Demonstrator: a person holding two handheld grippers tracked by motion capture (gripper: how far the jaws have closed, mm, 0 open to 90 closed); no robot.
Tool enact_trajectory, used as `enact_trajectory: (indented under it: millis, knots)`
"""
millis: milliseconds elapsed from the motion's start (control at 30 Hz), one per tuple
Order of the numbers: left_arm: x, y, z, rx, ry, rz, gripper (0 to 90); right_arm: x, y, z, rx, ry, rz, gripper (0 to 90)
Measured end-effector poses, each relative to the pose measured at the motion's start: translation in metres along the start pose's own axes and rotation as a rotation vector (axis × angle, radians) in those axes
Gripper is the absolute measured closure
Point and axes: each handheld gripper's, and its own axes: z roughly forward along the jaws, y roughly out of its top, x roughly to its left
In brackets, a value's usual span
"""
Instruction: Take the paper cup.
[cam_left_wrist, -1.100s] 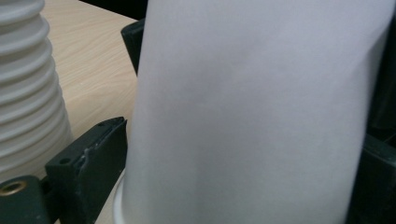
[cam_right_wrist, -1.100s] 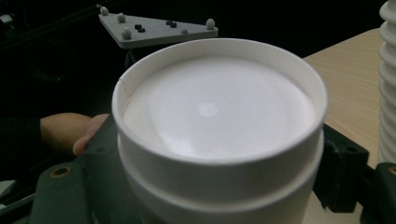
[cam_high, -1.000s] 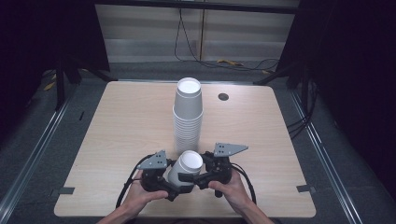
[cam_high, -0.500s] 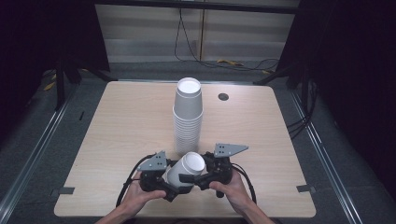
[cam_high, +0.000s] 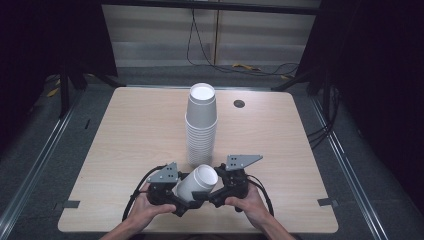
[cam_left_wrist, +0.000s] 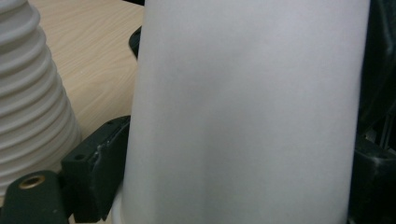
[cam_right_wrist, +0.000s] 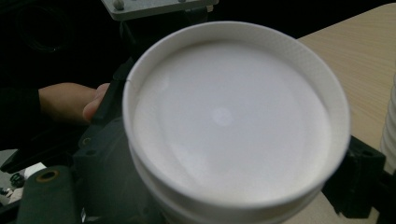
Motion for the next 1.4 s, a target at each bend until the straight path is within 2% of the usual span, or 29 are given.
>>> enact_trajectory:
  millis: [400, 533, 600, 700, 800, 867, 967, 1033, 1100, 1133, 1233, 1367, 1400]
  knots:
    - [0.007, 0.002, -0.008, 0.059, 0.017, -0.022, 11.4, -0.003, 0.004, -0.013, 0.013, -0.028, -0.014, 14.0]
    - [0.009, 0.005, -0.011, 0.064, 0.014, -0.032, 11.5, -0.005, 0.004, -0.016, 0.030, -0.033, -0.019, 14.0]
    - [0.012, 0.009, -0.015, 0.076, 0.025, -0.022, 11.4, -0.008, 0.003, -0.017, 0.027, -0.031, -0.005, 13.9]
    - [0.016, 0.011, -0.018, 0.093, 0.040, -0.021, 11.4, -0.010, 0.004, -0.018, 0.038, -0.034, -0.009, 14.0]
    - [0.020, 0.013, -0.021, 0.121, 0.064, -0.008, 11.5, -0.011, 0.006, -0.022, 0.062, -0.083, -0.036, 13.9]
    - [0.022, 0.019, -0.023, 0.125, 0.078, 0.016, 11.5, -0.014, 0.004, -0.025, 0.062, -0.090, -0.023, 14.0]
    - [0.024, 0.023, -0.020, 0.170, 0.085, 0.042, 11.5, -0.016, 0.003, -0.028, 0.083, -0.111, -0.025, 14.2]
    - [0.024, 0.024, -0.018, 0.191, 0.072, 0.045, 11.5, -0.015, 0.003, -0.030, 0.092, -0.119, -0.031, 14.3]
    - [0.024, 0.025, -0.017, 0.204, 0.067, 0.048, 11.5, -0.015, 0.003, -0.031, 0.093, -0.120, -0.033, 14.4]
    - [0.024, 0.027, -0.015, 0.245, 0.061, 0.066, 11.4, -0.014, 0.003, -0.032, 0.098, -0.118, -0.032, 14.7]
    - [0.023, 0.025, -0.016, 0.271, 0.059, 0.064, 11.4, -0.015, 0.002, -0.033, 0.100, -0.091, -0.026, 14.5]
    - [0.023, 0.022, -0.016, 0.305, 0.073, 0.069, 11.5, -0.016, 0.002, -0.031, 0.117, -0.082, -0.023, 14.4]
    - [0.023, 0.022, -0.016, 0.309, 0.075, 0.069, 11.5, -0.015, 0.001, -0.029, 0.139, -0.080, -0.027, 14.4]
